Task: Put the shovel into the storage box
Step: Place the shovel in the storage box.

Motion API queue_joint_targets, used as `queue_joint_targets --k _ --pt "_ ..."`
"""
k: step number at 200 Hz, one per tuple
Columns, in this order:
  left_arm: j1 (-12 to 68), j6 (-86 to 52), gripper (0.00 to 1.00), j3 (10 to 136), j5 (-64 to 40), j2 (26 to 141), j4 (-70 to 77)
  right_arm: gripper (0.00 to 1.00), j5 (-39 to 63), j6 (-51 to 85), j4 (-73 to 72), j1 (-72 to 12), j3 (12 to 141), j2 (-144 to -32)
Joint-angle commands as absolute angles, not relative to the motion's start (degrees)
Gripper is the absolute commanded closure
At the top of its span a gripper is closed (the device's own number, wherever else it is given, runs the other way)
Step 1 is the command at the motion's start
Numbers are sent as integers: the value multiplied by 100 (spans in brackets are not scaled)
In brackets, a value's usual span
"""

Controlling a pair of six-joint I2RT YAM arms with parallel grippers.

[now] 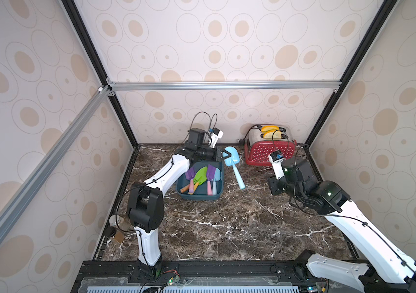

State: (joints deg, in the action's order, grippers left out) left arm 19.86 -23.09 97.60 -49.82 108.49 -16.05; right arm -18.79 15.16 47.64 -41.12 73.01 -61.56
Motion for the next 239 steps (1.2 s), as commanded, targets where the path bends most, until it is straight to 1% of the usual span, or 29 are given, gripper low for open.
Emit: queue_joint_targets --k 1,23,41,79,104,133,189,239 --pt "1386 -1466 92 10370 -5316 10895 -2643 61 -2263 1538 5163 -4139 6916 -6053" --pt "935 -1019 92 10760 -5386 11080 -3268 61 -2343 1632 5249 -4132 6608 -5870" --pt "745 -456 93 11117 -5378 11291 -4035 61 -2355 1720 5320 -4133 6415 -5739" --pt "712 410 92 11914 -4653 11991 -5219 60 -2322 1878 5380 -4126 6102 -5542" --pt "703 501 91 12434 -4367 12557 -5495 59 -2170 1987 5174 -4135 5740 -5523" --pt "694 629 91 13051 -4278 13052 -5812 59 -2118 2083 5183 -4133 5634 -5666" --pt "685 1010 91 13096 -3791 13441 -6159 59 -2143 2017 5085 -4131 5606 -5769" --pt "686 855 91 13083 -4017 13736 -6002 59 -2102 2030 5026 -4131 5601 -5960"
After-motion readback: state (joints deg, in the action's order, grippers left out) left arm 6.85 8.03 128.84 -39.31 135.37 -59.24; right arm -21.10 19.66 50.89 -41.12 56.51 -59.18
